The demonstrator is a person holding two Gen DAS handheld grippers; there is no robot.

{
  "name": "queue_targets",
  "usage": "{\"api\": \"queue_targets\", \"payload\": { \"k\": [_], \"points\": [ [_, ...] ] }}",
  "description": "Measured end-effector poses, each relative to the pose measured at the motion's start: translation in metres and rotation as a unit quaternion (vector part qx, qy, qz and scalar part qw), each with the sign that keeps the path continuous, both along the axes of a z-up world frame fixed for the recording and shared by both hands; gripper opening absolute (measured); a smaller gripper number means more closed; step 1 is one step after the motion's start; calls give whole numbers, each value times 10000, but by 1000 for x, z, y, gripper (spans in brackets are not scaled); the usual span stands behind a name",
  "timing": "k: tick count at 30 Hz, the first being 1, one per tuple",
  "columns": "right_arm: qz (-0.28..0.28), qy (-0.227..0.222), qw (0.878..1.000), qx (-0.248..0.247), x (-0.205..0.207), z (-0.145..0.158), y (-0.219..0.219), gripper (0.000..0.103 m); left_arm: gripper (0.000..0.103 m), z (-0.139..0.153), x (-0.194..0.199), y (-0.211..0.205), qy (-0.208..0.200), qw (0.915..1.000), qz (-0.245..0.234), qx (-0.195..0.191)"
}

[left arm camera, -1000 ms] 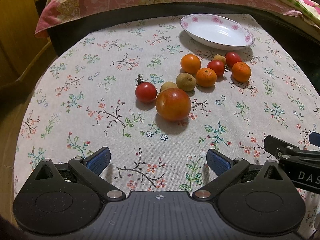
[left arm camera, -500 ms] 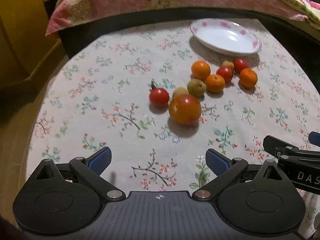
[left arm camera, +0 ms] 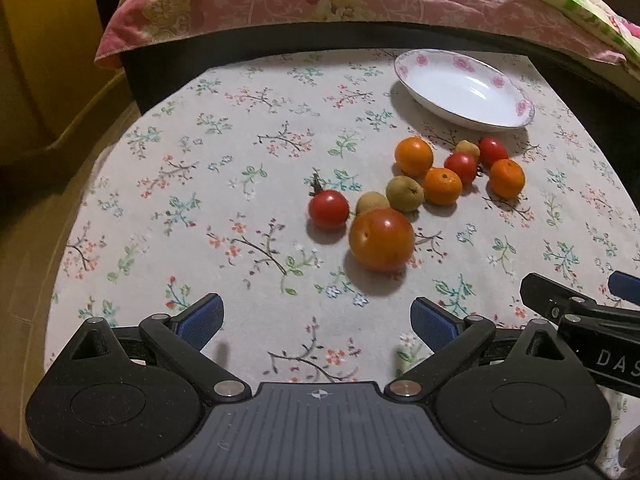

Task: Organize fruits
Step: 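Move both tools toward the fruit cluster on the tablecloth, then grasp the large red tomato with the right tool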

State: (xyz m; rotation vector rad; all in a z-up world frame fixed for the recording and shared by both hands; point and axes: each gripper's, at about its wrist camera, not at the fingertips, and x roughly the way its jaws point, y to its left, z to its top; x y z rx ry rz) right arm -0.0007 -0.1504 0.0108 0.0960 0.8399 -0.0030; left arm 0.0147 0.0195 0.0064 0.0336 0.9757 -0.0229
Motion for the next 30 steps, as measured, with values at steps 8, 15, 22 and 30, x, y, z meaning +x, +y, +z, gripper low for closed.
{"api": "queue_targets", "payload": {
  "k": [8, 15, 22, 30],
  "points": [
    [476, -119, 9988, -78, 15, 2, 19, 100, 101, -3, 2, 19, -127, 9999, -1, 93],
    [1213, -157, 9924, 90, 34, 3, 39, 96, 101, -8, -3, 29, -87, 9997, -219, -111],
    [2073, 25, 9782, 80, 52, -8, 77, 77, 101, -10, -4, 28, -179, 9992, -352, 113],
    [2262, 416, 9729, 231, 72, -22, 89, 41, 94, -13, -1, 36, -133, 9995, -269, -14]
  ]
}}
